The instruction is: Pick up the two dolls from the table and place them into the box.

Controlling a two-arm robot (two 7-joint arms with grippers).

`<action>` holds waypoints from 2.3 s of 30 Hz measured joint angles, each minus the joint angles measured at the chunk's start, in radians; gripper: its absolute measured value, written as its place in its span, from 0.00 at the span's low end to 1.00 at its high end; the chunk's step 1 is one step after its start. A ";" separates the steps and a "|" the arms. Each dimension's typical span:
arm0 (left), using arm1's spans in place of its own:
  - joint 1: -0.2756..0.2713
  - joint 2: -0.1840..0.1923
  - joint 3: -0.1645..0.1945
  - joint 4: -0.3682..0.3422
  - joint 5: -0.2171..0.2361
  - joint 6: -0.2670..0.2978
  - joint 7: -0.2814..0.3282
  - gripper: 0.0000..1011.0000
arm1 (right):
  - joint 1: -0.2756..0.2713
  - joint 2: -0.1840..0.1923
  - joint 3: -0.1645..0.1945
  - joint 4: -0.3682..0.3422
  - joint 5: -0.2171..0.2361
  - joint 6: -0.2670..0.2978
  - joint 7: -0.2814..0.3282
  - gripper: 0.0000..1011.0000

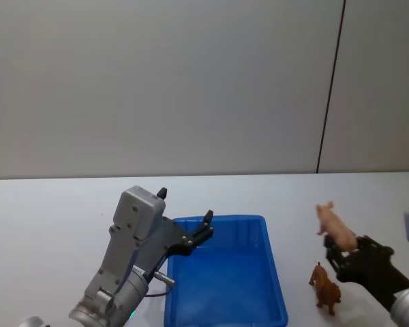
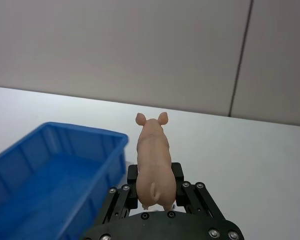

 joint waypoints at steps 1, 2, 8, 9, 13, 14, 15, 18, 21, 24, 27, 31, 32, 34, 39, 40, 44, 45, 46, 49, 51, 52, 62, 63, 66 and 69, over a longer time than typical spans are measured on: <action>0.000 0.000 0.000 0.000 0.000 0.000 0.000 0.99 | 0.003 -0.003 -0.002 0.000 0.000 0.001 0.007 0.37; 0.000 0.000 0.000 0.000 0.000 0.000 0.000 0.99 | 0.010 -0.008 -0.007 0.000 -0.001 0.005 0.024 0.37; 0.000 0.000 0.000 0.000 0.000 0.000 0.000 0.99 | 0.038 -0.034 -0.029 0.008 -0.007 0.019 0.090 0.37; 0.000 0.000 0.000 0.000 0.000 0.000 0.000 0.99 | 0.043 -0.039 -0.033 0.012 -0.008 0.021 0.098 0.37; 0.000 0.000 0.000 0.000 0.000 0.000 0.000 0.99 | 0.065 -0.061 -0.052 0.031 -0.015 0.035 0.142 0.37; 0.000 0.000 0.000 0.000 0.000 0.000 0.000 0.99 | 0.073 -0.070 -0.060 0.040 -0.018 0.040 0.157 0.37; 0.000 0.000 0.000 0.000 0.000 0.000 0.000 0.99 | 0.079 -0.076 -0.065 0.047 -0.020 0.043 0.164 0.37; 0.000 0.000 0.000 0.000 0.000 0.000 0.000 0.99 | 0.094 -0.093 -0.079 0.066 -0.026 0.051 0.189 0.37; 0.000 0.000 0.000 0.000 0.000 0.000 0.000 0.99 | 0.108 -0.108 -0.090 0.086 -0.031 0.057 0.209 0.45; 0.000 0.000 0.000 0.000 0.000 0.000 0.000 0.99 | 0.116 -0.116 -0.097 0.097 -0.034 0.061 0.218 0.51; 0.000 0.000 0.000 0.000 0.000 0.000 0.000 0.99 | 0.125 -0.125 -0.104 0.109 -0.038 0.068 0.224 0.60; 0.000 0.000 0.000 0.000 0.000 0.000 0.000 0.99 | 0.132 -0.132 -0.110 0.120 -0.042 0.076 0.220 0.74; 0.000 0.000 0.000 0.000 0.000 0.000 0.000 0.99 | 0.132 -0.133 -0.111 0.121 -0.043 0.077 0.217 0.77; 0.000 0.000 0.000 0.000 0.000 0.000 0.000 0.99 | 0.132 -0.133 -0.111 0.121 -0.044 0.078 0.210 0.81; 0.000 0.000 0.000 0.000 0.000 0.000 0.000 0.99 | 0.125 -0.129 -0.109 0.109 -0.047 0.078 0.175 0.95; 0.000 0.000 0.000 0.000 0.000 0.000 0.000 0.99 | 0.123 -0.128 -0.108 0.106 -0.048 0.077 0.169 0.99; 0.000 0.000 0.000 0.000 0.000 0.000 0.000 0.99 | 0.108 -0.117 -0.103 0.083 -0.055 0.068 0.135 0.99; 0.000 0.000 0.000 0.000 0.000 0.000 0.000 0.99 | 0.100 -0.111 -0.100 0.071 -0.058 0.064 0.122 0.99; 0.000 0.000 0.000 0.000 0.000 0.000 0.000 0.99 | 0.096 -0.107 -0.099 0.067 -0.059 0.062 0.115 0.99; 0.000 0.000 0.000 0.000 0.000 0.000 0.000 0.99 | 0.080 -0.095 -0.092 0.041 -0.064 0.056 0.086 0.99; 0.000 0.000 0.000 0.000 0.000 0.000 0.000 0.99 | 0.065 -0.083 -0.086 0.020 -0.065 0.053 0.063 0.99; 0.000 0.000 0.000 0.000 0.000 0.000 0.000 0.99 | 0.055 -0.075 -0.082 0.008 -0.065 0.052 0.050 0.99; 0.000 0.000 0.000 0.000 0.000 0.000 0.000 0.99 | -0.004 -0.028 -0.057 -0.049 -0.051 0.053 -0.013 0.99; 0.000 0.000 0.000 0.000 0.000 0.000 0.000 0.99 | -0.014 -0.020 -0.053 -0.055 -0.048 0.054 -0.019 0.99; 0.000 0.000 0.000 0.000 0.000 0.000 0.000 0.99 | -0.024 -0.012 -0.048 -0.060 -0.043 0.057 -0.026 0.99; 0.000 0.000 0.000 0.000 0.000 0.000 0.000 0.99 | -0.038 -0.001 -0.043 -0.064 -0.037 0.060 -0.031 0.99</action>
